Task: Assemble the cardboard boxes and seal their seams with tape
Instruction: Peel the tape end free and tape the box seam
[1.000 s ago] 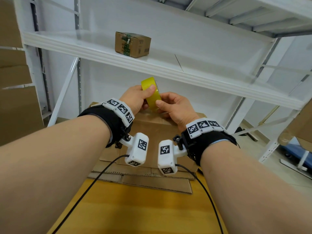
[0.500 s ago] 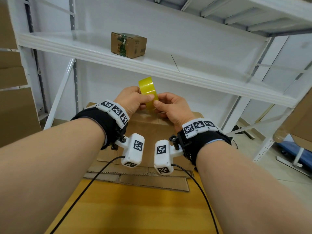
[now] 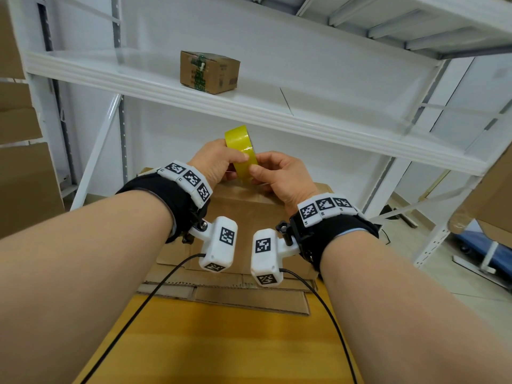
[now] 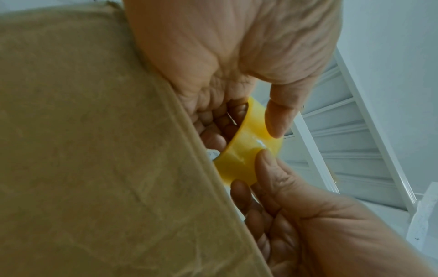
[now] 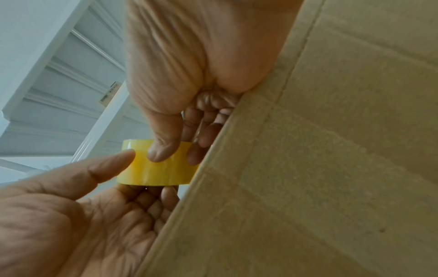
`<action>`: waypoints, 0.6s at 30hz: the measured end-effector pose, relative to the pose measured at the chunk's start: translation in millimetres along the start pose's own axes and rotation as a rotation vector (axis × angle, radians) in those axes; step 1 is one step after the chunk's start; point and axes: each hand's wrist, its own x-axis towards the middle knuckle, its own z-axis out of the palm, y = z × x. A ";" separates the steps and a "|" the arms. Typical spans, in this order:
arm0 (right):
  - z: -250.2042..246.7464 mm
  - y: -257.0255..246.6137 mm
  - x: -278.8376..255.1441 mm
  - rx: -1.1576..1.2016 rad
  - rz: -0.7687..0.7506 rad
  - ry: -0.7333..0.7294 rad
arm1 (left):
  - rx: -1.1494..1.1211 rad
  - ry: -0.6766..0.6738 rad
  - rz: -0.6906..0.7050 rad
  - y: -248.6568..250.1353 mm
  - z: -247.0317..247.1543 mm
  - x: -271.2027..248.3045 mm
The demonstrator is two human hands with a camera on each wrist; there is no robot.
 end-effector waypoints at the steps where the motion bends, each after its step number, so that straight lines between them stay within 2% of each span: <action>1: 0.2 -0.2 0.1 0.001 0.001 0.001 | -0.002 -0.004 -0.001 0.1 0.1 0.3; 18: -0.3 -3.9 -1.9 0.014 0.028 -0.016 | -0.070 -0.028 -0.013 4.8 -1.0 -6.6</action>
